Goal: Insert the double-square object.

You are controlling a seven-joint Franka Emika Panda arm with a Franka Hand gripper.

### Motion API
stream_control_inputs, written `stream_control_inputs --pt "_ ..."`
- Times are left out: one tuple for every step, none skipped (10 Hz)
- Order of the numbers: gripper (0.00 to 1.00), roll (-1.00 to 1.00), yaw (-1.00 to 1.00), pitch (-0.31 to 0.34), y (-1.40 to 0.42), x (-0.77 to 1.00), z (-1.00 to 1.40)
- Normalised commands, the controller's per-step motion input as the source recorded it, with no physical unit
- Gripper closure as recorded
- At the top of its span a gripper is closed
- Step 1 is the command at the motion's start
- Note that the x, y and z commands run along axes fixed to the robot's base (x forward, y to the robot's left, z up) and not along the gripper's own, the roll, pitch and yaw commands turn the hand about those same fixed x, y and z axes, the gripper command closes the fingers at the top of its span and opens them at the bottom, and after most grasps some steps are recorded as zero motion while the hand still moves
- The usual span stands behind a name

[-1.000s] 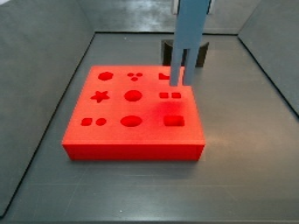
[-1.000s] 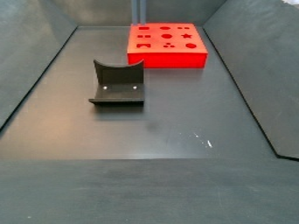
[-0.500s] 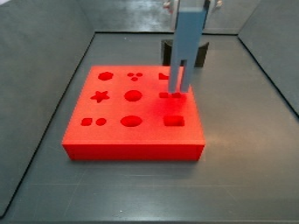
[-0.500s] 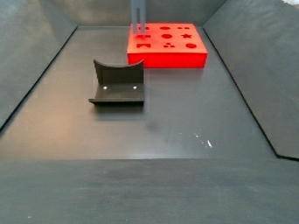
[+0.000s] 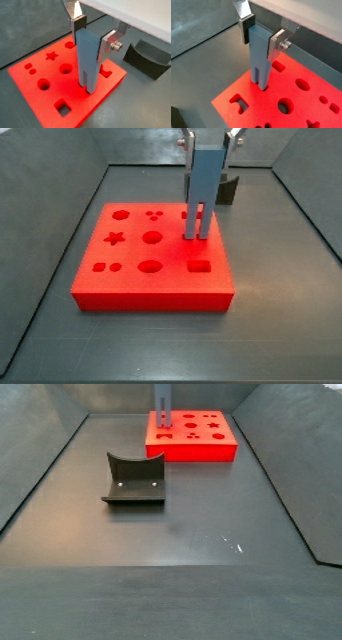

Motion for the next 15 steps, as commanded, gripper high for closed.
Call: stream_control_inputs --pt "1.0 0.02 -0.07 -0.04 -0.04 -0.14 -0.11" --pt "1.0 0.02 -0.07 -0.029 -0.02 -0.13 -0.04" --pt "1.0 -0.01 -0.18 -0.036 -0.01 0.0 -0.1" --pt "1.0 -0.01 -0.2 -0.027 -0.02 0.0 -0.07" --pt "1.0 -0.03 -0.31 0.0 -0.02 0.11 -0.08" --pt "1.0 -0.02 -0.3 0.0 0.0 0.2 -0.09" --pt "1.0 0.0 -0.01 0.0 -0.02 0.11 -0.04" --pt "1.0 0.0 0.0 0.0 -0.01 0.08 -0.04" --pt "1.0 0.0 0.0 -0.06 0.0 0.05 -0.17" --pt "1.0 -0.09 0.0 -0.287 0.01 0.0 -0.5" --pt "1.0 -0.12 0.0 -0.323 0.08 0.0 -0.57" --pt "1.0 -0.09 0.0 -0.316 0.14 0.0 -0.6" --pt "1.0 -0.06 0.0 -0.239 0.1 0.0 -0.77" --pt "1.0 -0.04 0.0 -0.206 0.11 0.0 -0.84" --pt "1.0 -0.03 0.0 -0.193 0.15 0.0 -0.87"
